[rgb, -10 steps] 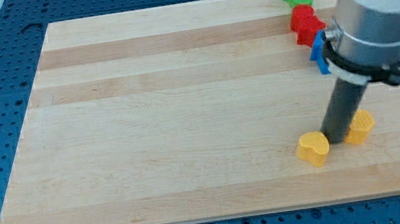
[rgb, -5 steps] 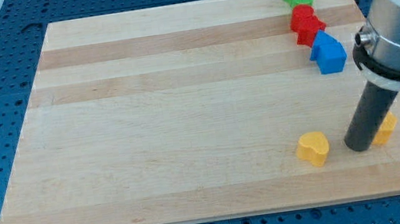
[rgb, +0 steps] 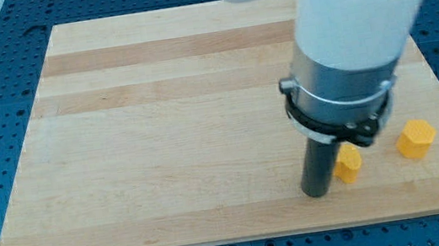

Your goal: Move the yellow heart into the blue cube

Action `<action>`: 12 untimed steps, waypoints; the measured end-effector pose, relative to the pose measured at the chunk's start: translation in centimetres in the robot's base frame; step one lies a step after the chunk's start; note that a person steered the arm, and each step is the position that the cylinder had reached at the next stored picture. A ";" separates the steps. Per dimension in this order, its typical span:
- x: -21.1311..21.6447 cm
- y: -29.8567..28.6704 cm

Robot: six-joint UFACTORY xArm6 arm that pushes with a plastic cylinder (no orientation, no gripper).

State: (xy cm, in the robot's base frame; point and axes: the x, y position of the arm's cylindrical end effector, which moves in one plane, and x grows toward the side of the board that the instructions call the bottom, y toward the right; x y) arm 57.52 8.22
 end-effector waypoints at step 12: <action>-2.5 6.7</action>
State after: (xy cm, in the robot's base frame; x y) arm 55.04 14.89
